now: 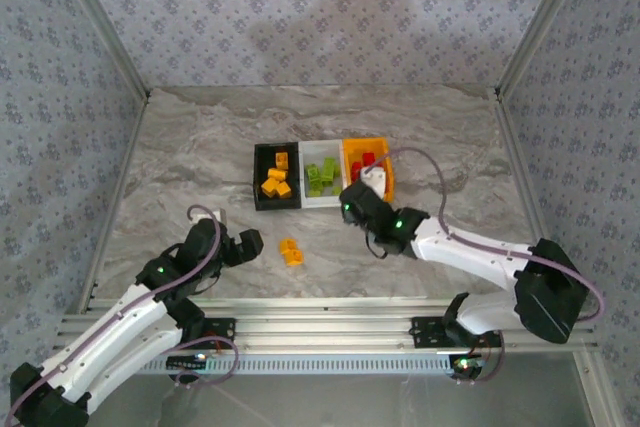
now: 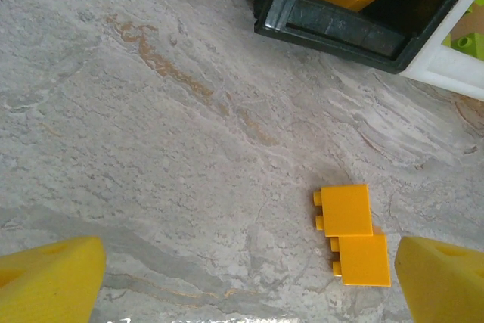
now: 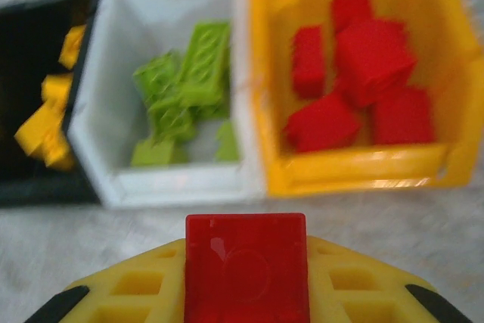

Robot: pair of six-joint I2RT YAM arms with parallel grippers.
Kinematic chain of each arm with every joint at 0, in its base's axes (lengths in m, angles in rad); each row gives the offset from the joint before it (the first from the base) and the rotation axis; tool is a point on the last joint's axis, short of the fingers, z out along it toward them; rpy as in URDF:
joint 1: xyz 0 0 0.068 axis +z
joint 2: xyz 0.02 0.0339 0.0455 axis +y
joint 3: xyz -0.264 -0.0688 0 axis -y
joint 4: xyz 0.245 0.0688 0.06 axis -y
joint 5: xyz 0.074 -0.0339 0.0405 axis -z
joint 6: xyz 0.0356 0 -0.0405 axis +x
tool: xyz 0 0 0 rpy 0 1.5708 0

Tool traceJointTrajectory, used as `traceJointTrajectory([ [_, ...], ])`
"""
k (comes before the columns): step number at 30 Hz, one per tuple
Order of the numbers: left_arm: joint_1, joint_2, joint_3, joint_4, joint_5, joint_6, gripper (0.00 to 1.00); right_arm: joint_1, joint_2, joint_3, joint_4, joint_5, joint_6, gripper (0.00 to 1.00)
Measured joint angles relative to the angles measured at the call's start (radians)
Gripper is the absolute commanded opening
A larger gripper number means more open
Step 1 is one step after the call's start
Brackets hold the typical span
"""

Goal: Sort the legos into containers by color

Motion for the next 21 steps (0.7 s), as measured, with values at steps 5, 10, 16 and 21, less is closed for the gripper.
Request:
traceJointTrajectory([
  [5,0.0,0.0,0.0,0.0,0.013,-0.003,0.98,-0.171,0.138,0.124,-0.026,-0.078,-0.048,0.28],
  [10,0.002,0.0,0.0,-0.004,0.014,-0.003,0.99,-0.252,0.271,0.236,-0.05,-0.129,-0.072,0.39],
  [16,0.006,0.001,0.002,-0.005,0.017,-0.003,0.99,-0.283,0.333,0.323,-0.065,-0.167,-0.101,0.71],
  [21,0.006,0.019,0.036,-0.011,0.022,0.006,0.99,-0.261,0.31,0.351,-0.06,-0.188,-0.127,0.75],
])
